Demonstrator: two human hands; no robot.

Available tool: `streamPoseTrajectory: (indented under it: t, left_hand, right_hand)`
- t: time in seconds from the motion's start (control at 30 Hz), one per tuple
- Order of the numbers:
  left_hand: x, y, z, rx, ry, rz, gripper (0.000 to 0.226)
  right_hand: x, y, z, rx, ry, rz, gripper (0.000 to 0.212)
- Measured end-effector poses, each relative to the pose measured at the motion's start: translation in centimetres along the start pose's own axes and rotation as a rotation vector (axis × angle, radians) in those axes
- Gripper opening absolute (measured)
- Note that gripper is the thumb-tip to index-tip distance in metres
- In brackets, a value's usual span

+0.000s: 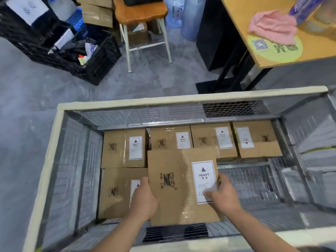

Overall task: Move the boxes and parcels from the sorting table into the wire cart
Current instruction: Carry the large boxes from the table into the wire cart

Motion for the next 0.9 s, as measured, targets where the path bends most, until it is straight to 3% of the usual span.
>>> streamPoseTrajectory:
  t: [0.17,0.43,0.77,0.9]
  left_hand:
    - [3.1,-3.9,3.0,0.036,0.080,0.045,0.050]
    - [5.0,-6.4,7.8,0.070,0.146,0.054,0.035]
    - [6.6,-10.2,13.2,0.222,0.169,0.042,0.036]
    - [8.0,-12.1,15.5,0.258,0.199,0.034,0.041]
  right_hand:
    - [-3.7,-3.1,2.6,0.061,-0.035,-0.010,0.047]
    - [-6.0,-6.4,6.4,0.139,-0.053,-0.009,0.035]
    - [-9.4,-9.9,10.8,0.231,-0.133,-0.072,0.061]
    - [-10.5,-11.7,12.8,0.290,-0.163,-0.054,0.058]
Point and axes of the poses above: each hand's wrist, its own z-axis towards the middle knuckle, its own y-axis out of the back of the hand, x = y × z, the point moved 6 cm from there along z, towards the middle knuckle, and after that the axes turned 8 degrees about y, right-handed, at the moved point
